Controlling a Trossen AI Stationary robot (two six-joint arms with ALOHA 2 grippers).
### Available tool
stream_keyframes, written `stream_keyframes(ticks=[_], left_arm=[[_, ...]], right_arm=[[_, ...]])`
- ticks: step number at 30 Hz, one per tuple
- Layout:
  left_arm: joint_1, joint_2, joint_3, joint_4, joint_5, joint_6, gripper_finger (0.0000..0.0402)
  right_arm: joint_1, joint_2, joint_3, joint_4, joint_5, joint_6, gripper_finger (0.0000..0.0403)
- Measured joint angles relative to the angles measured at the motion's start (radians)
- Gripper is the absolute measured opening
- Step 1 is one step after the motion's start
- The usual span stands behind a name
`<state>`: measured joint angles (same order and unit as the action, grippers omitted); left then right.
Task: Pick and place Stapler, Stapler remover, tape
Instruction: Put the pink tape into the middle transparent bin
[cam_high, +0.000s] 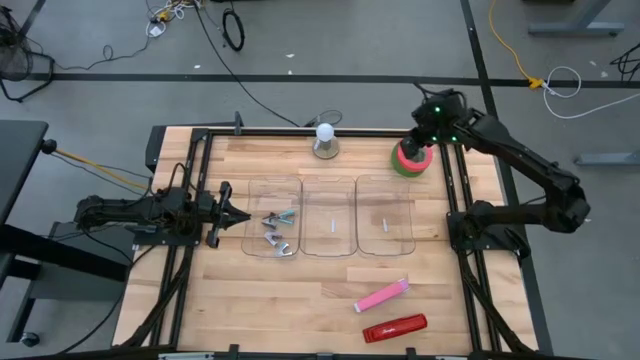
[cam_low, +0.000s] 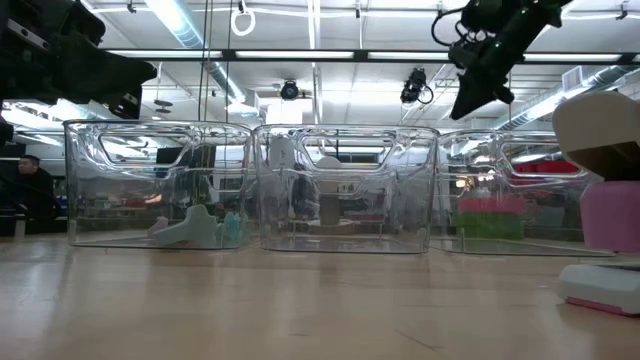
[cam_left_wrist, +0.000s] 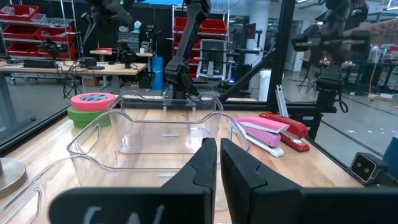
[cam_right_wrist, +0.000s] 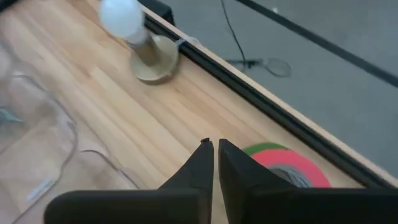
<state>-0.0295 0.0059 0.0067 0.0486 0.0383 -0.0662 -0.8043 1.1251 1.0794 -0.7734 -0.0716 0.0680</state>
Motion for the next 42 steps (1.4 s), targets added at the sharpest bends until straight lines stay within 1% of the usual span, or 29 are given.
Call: stream_keyframes(ticks=[4, 7, 14, 18, 22, 25, 29, 33, 42], left_arm=[[0.000, 0.000, 0.000, 0.000, 0.000, 0.000, 0.0025], [0.000, 0.000, 0.000, 0.000, 0.000, 0.000, 0.0025], [0.000, 0.000, 0.000, 0.000, 0.000, 0.000, 0.0025], [0.000, 0.000, 0.000, 0.000, 0.000, 0.000, 0.0025], [0.000, 0.000, 0.000, 0.000, 0.000, 0.000, 0.0025], [0.000, 0.000, 0.000, 0.000, 0.000, 0.000, 0.0025], [0.000, 0.000, 0.000, 0.000, 0.000, 0.000, 0.0025], [0.000, 0.000, 0.000, 0.000, 0.000, 0.000, 0.0025], [0.000, 0.000, 0.000, 0.000, 0.000, 0.000, 0.0025]], right_arm=[[0.000, 0.049, 0.000, -0.034, 0.059, 0.050, 0.0048], [0.000, 0.084, 0.000, -0.069, 0.061, 0.075, 0.0073], [0.000, 0.155, 0.000, -0.093, 0.041, 0.105, 0.0143], [-0.013, 0.200, 0.000, -0.098, 0.003, 0.124, 0.0179], [-0.022, 0.246, 0.000, -0.101, -0.058, 0.136, 0.0211], [-0.022, 0.276, 0.000, -0.105, -0.060, 0.134, 0.0231], [-0.023, 0.311, 0.000, -0.105, -0.050, 0.106, 0.0247], [-0.024, 0.347, 0.000, -0.109, -0.025, 0.102, 0.0254], [-0.024, 0.375, 0.000, -0.128, 0.116, 0.063, 0.0254]])
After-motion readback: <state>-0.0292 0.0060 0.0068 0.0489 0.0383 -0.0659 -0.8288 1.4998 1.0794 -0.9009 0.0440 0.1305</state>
